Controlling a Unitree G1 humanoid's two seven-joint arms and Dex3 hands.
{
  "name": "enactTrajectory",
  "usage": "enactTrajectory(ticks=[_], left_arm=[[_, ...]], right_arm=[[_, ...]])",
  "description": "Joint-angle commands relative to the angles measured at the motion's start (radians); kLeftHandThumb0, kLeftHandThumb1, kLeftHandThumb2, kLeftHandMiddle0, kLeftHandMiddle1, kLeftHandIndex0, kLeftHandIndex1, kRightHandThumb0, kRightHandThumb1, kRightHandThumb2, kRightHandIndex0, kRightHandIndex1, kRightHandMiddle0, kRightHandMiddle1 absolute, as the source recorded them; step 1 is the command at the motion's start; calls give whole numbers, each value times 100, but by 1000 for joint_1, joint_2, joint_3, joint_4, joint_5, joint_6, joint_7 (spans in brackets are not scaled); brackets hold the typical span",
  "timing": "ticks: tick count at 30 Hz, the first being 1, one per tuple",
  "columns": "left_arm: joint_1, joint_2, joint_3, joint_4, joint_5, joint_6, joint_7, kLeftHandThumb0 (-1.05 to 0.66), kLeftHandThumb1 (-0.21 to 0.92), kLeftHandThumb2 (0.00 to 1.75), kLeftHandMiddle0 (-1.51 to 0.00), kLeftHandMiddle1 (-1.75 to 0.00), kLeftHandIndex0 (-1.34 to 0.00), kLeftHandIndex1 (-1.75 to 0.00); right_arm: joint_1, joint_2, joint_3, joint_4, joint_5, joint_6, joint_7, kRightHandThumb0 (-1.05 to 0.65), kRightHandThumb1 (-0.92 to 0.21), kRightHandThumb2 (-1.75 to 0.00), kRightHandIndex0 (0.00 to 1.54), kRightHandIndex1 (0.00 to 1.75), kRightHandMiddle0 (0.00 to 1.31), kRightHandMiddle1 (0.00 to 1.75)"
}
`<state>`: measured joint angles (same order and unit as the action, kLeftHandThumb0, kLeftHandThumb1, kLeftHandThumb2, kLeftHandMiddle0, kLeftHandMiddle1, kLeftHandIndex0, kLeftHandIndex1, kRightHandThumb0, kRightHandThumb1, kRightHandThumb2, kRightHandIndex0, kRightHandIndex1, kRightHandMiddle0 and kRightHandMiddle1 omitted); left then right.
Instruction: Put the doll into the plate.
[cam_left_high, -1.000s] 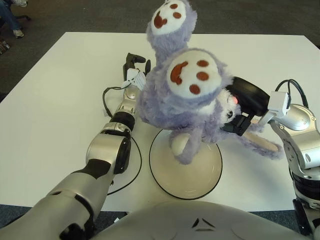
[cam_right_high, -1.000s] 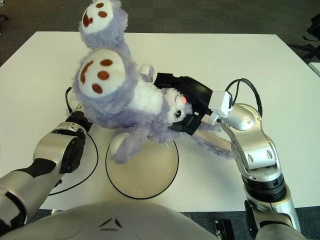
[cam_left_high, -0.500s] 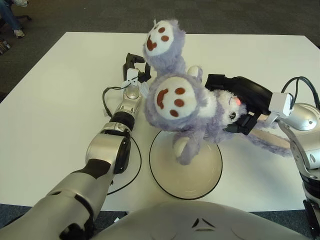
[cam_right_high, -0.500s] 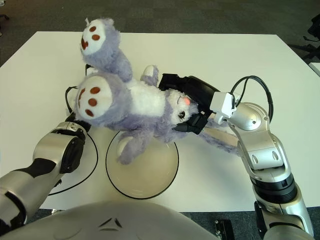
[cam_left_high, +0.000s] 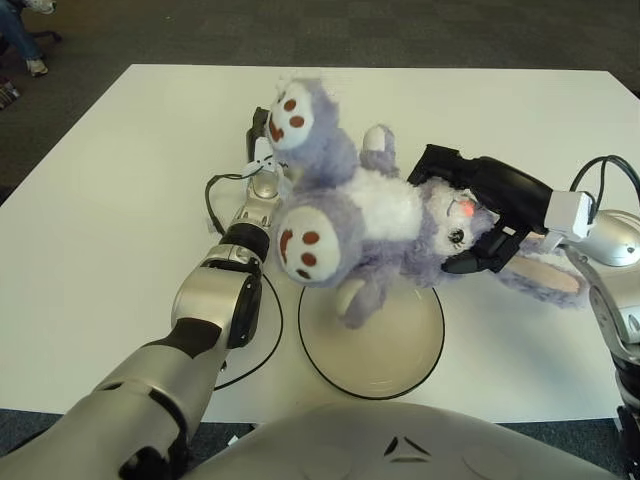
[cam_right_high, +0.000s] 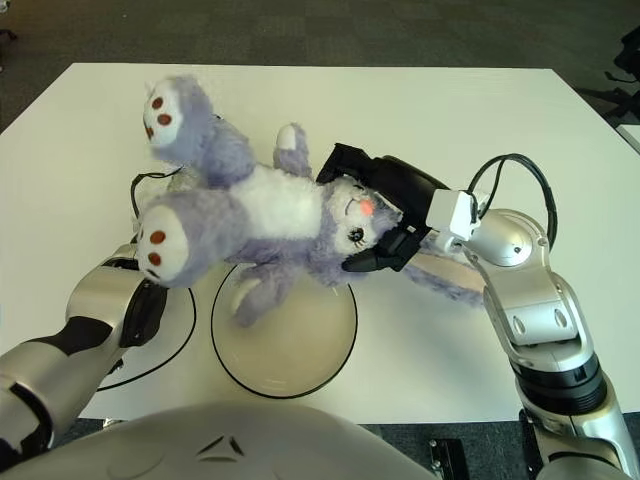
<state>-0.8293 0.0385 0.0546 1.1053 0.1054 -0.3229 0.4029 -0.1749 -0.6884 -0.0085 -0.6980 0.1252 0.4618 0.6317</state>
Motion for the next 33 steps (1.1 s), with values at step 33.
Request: enactTrajectory(ticks=[33], left_arm=[[-18, -1, -13, -1, 14, 2, -6, -37, 75, 75, -92, -172, -30, -175]], right_arm=[[-17, -83, -43, -24, 55, 0, 85, -62, -34, -80, 26, 44, 0, 87]])
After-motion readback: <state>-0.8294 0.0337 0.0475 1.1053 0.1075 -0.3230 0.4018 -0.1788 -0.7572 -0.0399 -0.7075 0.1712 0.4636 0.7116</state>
